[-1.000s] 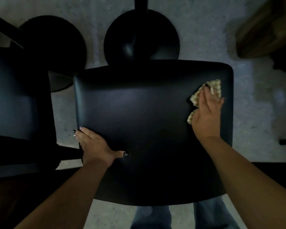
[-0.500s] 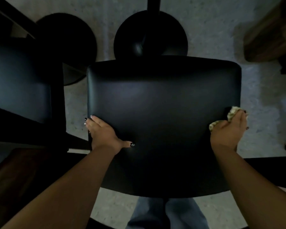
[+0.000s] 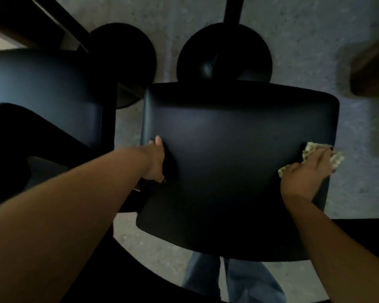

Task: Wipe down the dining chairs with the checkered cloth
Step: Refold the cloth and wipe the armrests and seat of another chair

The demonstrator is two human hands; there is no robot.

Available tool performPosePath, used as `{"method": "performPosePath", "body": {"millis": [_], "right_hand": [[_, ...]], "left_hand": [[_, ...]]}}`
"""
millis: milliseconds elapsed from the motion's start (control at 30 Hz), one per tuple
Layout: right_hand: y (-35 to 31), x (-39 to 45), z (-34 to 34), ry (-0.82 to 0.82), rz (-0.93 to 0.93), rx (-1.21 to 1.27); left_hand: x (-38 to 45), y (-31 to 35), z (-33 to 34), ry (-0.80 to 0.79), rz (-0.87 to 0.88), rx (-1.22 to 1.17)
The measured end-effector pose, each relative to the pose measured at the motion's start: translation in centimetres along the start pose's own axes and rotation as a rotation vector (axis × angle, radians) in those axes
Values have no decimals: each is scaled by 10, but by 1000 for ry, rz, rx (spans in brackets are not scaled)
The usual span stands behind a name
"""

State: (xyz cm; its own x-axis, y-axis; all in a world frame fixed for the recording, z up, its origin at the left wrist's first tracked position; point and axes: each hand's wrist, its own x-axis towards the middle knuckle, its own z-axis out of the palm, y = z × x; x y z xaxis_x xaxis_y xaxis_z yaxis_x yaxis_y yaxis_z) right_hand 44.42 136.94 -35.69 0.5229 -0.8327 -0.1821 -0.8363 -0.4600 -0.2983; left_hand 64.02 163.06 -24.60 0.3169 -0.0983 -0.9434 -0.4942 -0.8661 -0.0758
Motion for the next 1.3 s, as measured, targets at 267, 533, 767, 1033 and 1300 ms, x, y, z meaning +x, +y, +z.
{"method": "performPosePath", "body": {"millis": [267,533,767,1033,1300], "right_hand": [[-97,-33,35,-186,-329,-21],[-187,-65,80,-287,-770,4],[-199,-100,92,-336,-1052,116],[-152,-185,102,-499,-1355,-17],[-104,-201,85,-376,-1956,-278]], "left_hand": [[11,-46,-61,171,137,322],[50,-85,-21,218,175,629],[61,-98,-17,271,222,758],[60,-93,-16,278,226,717],[60,-86,-23,413,355,597]]}}
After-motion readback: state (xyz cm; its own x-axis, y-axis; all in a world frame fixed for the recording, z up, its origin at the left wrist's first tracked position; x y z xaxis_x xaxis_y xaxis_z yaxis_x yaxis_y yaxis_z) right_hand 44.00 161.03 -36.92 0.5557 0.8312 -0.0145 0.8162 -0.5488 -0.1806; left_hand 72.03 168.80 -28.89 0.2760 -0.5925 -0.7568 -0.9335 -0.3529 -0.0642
